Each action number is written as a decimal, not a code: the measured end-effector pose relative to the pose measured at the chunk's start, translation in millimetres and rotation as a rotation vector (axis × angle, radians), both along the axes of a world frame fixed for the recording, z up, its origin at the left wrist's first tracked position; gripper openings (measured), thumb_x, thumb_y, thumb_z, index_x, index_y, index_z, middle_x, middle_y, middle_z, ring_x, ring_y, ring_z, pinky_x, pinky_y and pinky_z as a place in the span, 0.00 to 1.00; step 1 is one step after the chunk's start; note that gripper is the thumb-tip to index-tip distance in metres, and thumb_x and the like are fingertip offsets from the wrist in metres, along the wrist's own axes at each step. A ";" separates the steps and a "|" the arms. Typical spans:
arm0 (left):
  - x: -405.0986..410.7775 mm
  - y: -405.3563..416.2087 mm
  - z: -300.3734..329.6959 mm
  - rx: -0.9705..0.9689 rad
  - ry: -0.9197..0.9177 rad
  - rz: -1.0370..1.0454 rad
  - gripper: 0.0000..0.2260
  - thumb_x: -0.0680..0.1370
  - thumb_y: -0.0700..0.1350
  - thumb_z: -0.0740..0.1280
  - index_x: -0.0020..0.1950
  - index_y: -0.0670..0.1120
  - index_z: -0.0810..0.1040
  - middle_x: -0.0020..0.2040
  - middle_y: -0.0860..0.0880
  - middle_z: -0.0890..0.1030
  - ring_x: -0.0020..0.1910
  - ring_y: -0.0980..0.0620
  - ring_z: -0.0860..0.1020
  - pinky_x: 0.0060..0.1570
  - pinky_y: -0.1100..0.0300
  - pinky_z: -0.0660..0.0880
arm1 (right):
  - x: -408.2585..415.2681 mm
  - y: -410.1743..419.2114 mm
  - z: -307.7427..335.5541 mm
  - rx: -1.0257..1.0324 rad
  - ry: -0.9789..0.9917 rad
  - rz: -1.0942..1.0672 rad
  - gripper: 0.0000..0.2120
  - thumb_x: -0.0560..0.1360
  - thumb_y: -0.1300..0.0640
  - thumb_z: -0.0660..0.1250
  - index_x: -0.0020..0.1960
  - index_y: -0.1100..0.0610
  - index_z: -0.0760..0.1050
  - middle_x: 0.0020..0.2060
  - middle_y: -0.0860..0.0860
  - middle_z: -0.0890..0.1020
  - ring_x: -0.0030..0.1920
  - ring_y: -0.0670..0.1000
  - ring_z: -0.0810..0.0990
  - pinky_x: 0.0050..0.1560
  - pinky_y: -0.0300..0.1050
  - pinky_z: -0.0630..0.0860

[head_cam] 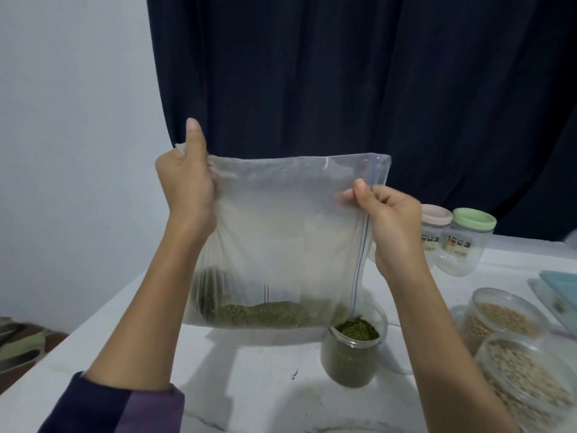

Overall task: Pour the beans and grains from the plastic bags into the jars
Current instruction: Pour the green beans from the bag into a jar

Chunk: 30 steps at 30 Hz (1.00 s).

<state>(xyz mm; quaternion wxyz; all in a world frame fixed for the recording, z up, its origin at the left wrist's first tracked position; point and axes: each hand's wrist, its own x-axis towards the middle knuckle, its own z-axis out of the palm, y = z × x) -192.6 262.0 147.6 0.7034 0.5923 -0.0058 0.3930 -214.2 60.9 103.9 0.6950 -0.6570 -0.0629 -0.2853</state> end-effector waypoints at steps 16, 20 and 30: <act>-2.0 0.2 -2.4 -0.002 -0.001 -0.006 0.24 0.81 0.50 0.60 0.29 0.49 0.54 0.19 0.58 0.57 0.21 0.58 0.57 0.23 0.68 0.57 | -2.7 -1.2 -8.1 0.012 0.031 0.028 0.12 0.79 0.57 0.65 0.38 0.55 0.81 0.36 0.47 0.85 0.44 0.46 0.82 0.62 0.50 0.75; -2.4 0.4 -3.4 -0.011 0.007 -0.008 0.24 0.81 0.51 0.61 0.30 0.49 0.54 0.20 0.58 0.57 0.22 0.58 0.56 0.24 0.67 0.57 | -2.5 -1.2 -9.4 0.042 -0.011 0.003 0.12 0.78 0.57 0.65 0.37 0.54 0.81 0.35 0.47 0.85 0.44 0.45 0.83 0.59 0.43 0.75; -2.4 3.2 -2.9 -0.015 0.005 -0.001 0.25 0.80 0.50 0.63 0.29 0.49 0.53 0.20 0.57 0.56 0.23 0.57 0.55 0.25 0.65 0.55 | -3.2 2.2 -10.3 0.025 0.004 0.013 0.12 0.78 0.57 0.66 0.37 0.55 0.81 0.34 0.47 0.85 0.42 0.45 0.83 0.60 0.47 0.75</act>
